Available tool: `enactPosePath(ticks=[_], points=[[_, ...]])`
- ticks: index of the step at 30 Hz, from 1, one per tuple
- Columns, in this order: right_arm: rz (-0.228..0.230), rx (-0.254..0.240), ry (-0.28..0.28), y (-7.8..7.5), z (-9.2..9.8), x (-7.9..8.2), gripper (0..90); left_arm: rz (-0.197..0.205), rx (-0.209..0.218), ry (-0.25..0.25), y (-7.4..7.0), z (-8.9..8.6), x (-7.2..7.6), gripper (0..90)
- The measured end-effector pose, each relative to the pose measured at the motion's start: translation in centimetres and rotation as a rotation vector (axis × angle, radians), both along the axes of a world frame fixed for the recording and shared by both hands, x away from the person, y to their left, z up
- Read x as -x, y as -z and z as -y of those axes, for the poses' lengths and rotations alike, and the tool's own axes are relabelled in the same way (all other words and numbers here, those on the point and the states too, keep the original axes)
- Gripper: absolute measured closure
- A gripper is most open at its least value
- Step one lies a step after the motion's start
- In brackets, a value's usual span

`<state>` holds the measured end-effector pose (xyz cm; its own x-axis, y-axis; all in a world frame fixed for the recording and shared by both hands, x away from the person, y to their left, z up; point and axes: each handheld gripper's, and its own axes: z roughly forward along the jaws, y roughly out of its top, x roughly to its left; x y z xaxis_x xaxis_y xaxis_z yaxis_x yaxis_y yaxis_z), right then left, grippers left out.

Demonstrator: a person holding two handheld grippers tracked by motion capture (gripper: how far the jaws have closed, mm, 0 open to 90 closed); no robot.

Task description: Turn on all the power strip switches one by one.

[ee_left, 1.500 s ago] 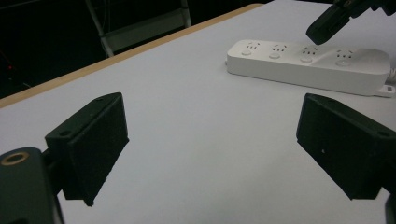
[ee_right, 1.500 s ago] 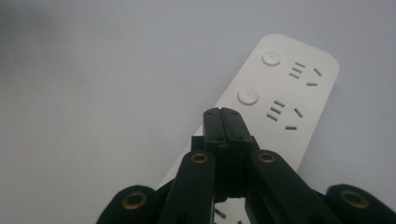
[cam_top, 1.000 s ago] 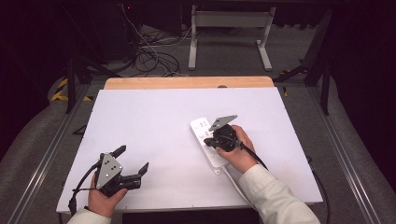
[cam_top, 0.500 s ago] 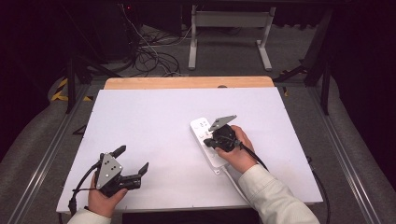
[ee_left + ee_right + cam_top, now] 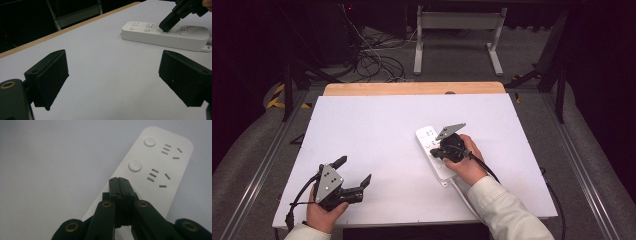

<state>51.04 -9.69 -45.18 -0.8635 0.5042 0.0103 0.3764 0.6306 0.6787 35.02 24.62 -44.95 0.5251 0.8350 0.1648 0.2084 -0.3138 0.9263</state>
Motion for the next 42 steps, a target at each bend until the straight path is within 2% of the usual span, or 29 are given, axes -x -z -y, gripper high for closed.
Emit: enactPosePath(ticks=[8, 18, 27, 29, 30, 31, 32, 35, 39, 42], points=[[0.000, 0.000, 0.003, 0.1, 0.0, -0.1, 90.0, 0.001, -0.005, 0.000, 0.0, 0.0, 0.0, 9.4], [0.038, 0.027, 0.010, 0.2, -0.4, 0.3, 90.0, -0.005, 0.002, 0.002, 0.1, 0.1, 0.0, 9.5], [0.038, 0.030, 0.014, 0.2, -0.5, 0.3, 90.0, -0.004, 0.001, 0.002, 0.1, 0.1, -0.1, 9.5], [0.056, 0.019, -0.001, -0.1, -0.4, 0.3, 90.0, -0.004, 0.001, 0.002, 0.1, 0.1, -0.1, 9.5], [0.056, -0.017, -0.009, -0.5, -0.2, 0.3, 90.0, -0.004, -0.004, 0.003, 0.0, 0.0, -0.1, 9.4], [0.061, -0.075, -0.006, -1.0, -0.1, 0.3, 90.0, -0.007, 0.004, 0.002, 0.1, 0.0, -0.1, 9.4], [0.073, -0.097, -0.004, -1.6, 0.0, 0.3, 90.0, -0.006, 0.004, 0.000, 0.1, 0.0, -0.2, 9.4], [0.090, -0.083, -0.008, -2.4, -0.3, 0.2, 90.0, -0.009, 0.003, 0.002, 0.1, 0.0, -0.2, 9.5], [0.096, -0.076, 0.011, -2.6, -0.3, -0.3, 90.0, -0.003, 0.006, 0.000, 0.0, 0.0, -0.1, 9.4], [0.084, -0.075, 0.016, -2.4, -0.5, -0.7, 90.0, 0.000, -0.002, 0.002, 0.0, -0.1, -0.1, 9.4]])
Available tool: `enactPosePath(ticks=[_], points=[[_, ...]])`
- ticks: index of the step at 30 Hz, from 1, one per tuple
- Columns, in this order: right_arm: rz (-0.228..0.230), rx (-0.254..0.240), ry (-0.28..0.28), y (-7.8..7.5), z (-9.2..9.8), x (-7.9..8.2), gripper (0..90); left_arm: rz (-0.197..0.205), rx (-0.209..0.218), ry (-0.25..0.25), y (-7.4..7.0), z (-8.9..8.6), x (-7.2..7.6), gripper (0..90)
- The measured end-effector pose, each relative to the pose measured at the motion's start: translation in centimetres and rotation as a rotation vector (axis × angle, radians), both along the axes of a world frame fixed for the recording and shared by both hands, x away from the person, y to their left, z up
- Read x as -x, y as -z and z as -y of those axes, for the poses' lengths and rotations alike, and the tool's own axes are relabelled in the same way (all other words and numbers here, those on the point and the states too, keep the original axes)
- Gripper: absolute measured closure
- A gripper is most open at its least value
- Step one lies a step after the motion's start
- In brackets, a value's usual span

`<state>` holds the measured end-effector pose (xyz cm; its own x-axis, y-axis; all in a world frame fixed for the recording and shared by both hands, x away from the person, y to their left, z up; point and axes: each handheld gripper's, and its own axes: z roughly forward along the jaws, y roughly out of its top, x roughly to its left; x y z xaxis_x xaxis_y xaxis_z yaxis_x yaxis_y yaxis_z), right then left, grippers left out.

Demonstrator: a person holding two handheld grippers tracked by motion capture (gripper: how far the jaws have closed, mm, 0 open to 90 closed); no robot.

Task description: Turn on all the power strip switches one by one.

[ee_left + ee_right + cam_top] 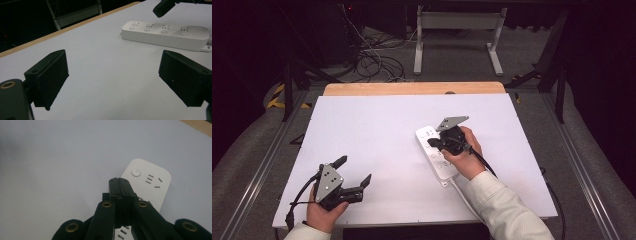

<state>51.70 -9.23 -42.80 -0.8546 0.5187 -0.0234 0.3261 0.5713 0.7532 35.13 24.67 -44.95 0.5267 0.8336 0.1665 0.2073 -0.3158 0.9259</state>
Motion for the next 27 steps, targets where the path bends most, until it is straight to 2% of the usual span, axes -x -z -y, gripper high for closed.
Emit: enactPosePath(ticks=[3, 11, 18, 27], points=[[-0.004, 0.022, -0.007, 0.4, -0.4, -0.4, 90.0, -0.001, 0.003, -0.002, 0.0, 0.0, 0.0, 9.5], [-0.007, 0.035, 0.000, 1.1, -1.1, -1.4, 90.0, -0.006, 0.011, 0.000, 0.0, 0.0, 0.0, 9.4], [-0.016, 0.062, 0.002, 1.8, -1.5, -2.0, 90.0, -0.007, 0.008, 0.001, 0.0, 0.0, 0.0, 9.4], [-0.020, 0.072, 0.010, 2.1, -1.5, -2.2, 90.0, -0.010, 0.009, 0.001, 0.1, 0.0, 0.0, 9.4]])
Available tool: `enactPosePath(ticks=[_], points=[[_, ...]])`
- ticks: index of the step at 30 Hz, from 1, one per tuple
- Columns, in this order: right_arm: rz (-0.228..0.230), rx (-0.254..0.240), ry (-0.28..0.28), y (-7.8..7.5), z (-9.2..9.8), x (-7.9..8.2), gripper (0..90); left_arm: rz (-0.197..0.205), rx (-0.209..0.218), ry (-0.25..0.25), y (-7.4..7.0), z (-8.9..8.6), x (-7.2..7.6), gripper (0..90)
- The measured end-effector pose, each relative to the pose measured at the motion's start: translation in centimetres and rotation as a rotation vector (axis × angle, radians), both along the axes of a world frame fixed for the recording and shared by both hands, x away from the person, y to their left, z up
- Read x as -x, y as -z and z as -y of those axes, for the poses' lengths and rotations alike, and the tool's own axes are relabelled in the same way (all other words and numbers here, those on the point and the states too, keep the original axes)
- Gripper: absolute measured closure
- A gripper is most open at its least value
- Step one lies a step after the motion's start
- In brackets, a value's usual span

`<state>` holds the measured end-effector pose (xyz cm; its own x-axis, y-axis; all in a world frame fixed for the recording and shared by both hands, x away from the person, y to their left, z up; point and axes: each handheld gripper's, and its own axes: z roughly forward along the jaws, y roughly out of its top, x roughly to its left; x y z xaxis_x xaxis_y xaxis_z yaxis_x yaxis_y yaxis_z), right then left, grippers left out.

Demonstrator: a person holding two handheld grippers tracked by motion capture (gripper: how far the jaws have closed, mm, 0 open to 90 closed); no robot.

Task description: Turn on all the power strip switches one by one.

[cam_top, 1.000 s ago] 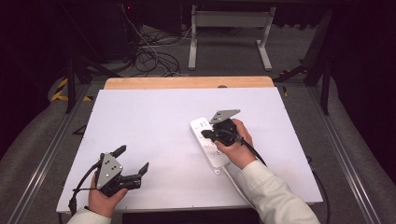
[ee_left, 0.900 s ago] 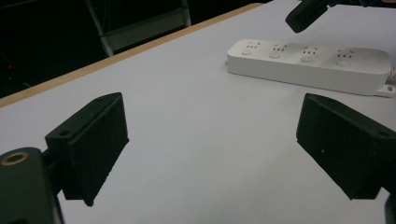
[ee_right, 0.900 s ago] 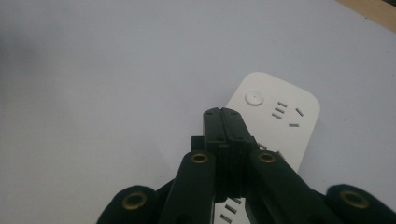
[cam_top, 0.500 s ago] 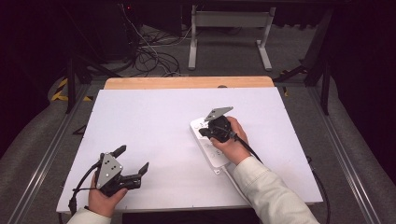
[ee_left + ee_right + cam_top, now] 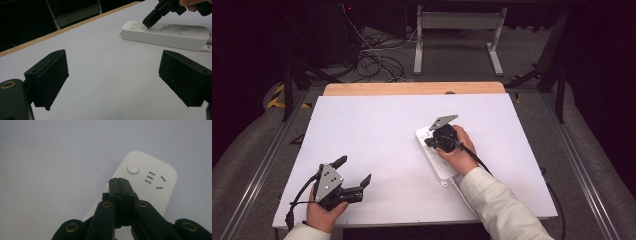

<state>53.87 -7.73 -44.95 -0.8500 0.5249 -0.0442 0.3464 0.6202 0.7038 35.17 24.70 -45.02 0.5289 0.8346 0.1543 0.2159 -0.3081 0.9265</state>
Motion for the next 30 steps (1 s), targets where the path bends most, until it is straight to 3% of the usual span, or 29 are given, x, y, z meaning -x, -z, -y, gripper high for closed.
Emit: enactPosePath(ticks=[30], points=[[-0.002, 0.011, 0.018, 0.45, -0.34, 0.13, 90.0, 0.000, -0.001, 0.003, 0.02, 0.09, 0.03, 9.4]])
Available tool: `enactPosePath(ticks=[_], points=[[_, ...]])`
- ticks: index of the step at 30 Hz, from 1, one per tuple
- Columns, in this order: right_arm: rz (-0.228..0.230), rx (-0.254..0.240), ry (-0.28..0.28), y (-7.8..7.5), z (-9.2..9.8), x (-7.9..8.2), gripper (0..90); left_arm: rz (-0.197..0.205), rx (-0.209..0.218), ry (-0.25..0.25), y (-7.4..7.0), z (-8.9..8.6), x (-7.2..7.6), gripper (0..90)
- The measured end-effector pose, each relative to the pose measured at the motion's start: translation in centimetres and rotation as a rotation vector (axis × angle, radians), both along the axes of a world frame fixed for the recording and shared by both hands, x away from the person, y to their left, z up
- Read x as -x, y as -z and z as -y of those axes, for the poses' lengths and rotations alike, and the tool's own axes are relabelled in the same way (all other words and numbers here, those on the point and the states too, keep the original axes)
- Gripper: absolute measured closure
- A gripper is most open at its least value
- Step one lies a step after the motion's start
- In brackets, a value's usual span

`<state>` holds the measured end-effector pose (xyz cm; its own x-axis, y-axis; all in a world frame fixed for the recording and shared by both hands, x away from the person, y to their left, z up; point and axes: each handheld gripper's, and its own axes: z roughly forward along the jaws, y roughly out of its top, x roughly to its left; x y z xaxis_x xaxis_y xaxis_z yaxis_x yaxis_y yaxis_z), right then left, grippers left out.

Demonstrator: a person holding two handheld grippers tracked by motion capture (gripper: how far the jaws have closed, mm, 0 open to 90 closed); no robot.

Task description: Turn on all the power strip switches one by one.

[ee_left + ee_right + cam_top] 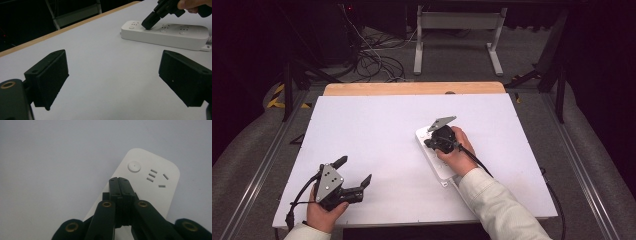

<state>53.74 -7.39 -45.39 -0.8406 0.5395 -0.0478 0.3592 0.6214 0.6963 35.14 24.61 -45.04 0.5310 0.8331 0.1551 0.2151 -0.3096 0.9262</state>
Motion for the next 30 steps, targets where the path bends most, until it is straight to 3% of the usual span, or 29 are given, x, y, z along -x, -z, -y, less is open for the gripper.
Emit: enactPosePath(ticks=[15, 21, 25, 27, 30], points=[[-0.011, -0.004, 0.004, 0.1, 0.0, 0.0, 90.0, 0.001, -0.004, 0.002, 0.0, 0.0, 0.0, 9.4], [0.002, 0.028, 0.016, 0.1, -0.3, 0.2, 90.0, 0.002, -0.003, 0.002, 0.0, 0.0, 0.0, 9.4], [-0.016, 0.018, 0.016, 0.0, -0.2, 0.0, 90.0, 0.000, 0.003, 0.000, 0.0, 0.0, 0.1, 9.4], [0.004, 0.013, 0.010, -0.6, 0.0, 0.1, 90.0, 0.007, -0.004, 0.000, -0.1, -0.1, 0.0, 9.4], [0.048, -0.129, 0.015, -2.3, 0.7, 0.2, 90.0, 0.000, 0.004, -0.001, -0.1, -0.1, 0.0, 9.4]])
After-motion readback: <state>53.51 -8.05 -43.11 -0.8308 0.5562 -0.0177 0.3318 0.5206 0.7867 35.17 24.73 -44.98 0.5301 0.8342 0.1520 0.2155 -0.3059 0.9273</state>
